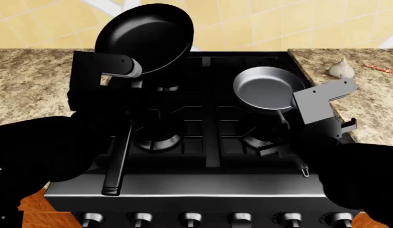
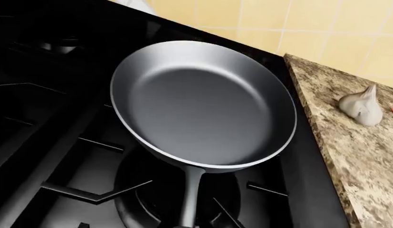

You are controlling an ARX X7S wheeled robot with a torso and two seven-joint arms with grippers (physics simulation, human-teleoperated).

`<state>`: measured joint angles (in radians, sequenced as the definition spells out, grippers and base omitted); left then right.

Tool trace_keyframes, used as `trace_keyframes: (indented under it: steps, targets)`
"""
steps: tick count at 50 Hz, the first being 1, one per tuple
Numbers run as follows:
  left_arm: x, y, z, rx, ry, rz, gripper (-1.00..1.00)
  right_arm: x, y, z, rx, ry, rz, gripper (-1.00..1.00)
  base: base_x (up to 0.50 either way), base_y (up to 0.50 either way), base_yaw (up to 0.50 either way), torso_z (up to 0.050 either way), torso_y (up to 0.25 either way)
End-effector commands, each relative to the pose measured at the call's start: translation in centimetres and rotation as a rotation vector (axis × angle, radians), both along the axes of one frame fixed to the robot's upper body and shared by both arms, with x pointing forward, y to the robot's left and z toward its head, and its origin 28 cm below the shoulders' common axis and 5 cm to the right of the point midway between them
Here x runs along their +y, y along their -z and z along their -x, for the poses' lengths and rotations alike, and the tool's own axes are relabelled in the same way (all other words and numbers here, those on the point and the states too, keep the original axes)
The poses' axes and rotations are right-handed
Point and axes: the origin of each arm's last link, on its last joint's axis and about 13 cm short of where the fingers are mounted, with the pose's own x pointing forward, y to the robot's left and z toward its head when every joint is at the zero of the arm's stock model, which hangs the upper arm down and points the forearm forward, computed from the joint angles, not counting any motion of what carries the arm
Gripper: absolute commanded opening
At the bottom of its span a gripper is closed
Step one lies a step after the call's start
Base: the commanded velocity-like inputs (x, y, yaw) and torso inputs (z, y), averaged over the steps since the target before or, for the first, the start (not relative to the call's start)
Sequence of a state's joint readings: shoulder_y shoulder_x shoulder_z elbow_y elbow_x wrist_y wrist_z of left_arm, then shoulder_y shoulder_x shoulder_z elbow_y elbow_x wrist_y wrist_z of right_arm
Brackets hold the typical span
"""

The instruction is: Place both pans onto different burners. Then place the garlic and the kebabs on different pans.

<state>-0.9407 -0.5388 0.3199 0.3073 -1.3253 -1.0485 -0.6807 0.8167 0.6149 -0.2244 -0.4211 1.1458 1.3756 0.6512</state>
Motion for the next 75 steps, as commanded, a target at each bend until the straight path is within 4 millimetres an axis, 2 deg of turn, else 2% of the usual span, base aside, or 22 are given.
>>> trace_keyframes:
  steps: [1, 32, 59, 60, 75]
  targets:
    - [0.4, -1.4, -0.4, -0.085, -0.044, 0.026, -1.0, -0.8, 0.0, 0.7, -0.067, 0.077, 0.035, -1.0, 0.0, 0.0, 0.0, 0.0, 0.01]
    - [0.1, -1.6, -0.4, -0.085, -0.038, 0.024, -1.0, -1.3, 2.3, 0.6, -0.004, 0.088, 0.07, -1.0, 0.0, 0.0, 0.0, 0.002, 0.005]
    - [0.0, -1.6, -0.3, -0.085, -0.037, 0.023, -1.0, -1.8, 3.1, 0.7, 0.019, 0.102, 0.07, -1.0, 0.0, 0.0, 0.0, 0.001, 0.004]
    - [0.0, -1.6, -0.3, -0.085, -0.037, 0.023, -1.0, -1.8, 3.1, 0.7, 0.018, 0.102, 0.069, 1.0, 0.0, 0.0, 0.0, 0.0, 0.01]
    - [0.1, -1.6, -0.3, -0.085, -0.036, 0.024, -1.0, -1.5, 0.5, 1.5, -0.045, 0.091, 0.054, 1.0, 0.0, 0.0, 0.0, 0.001, 0.003]
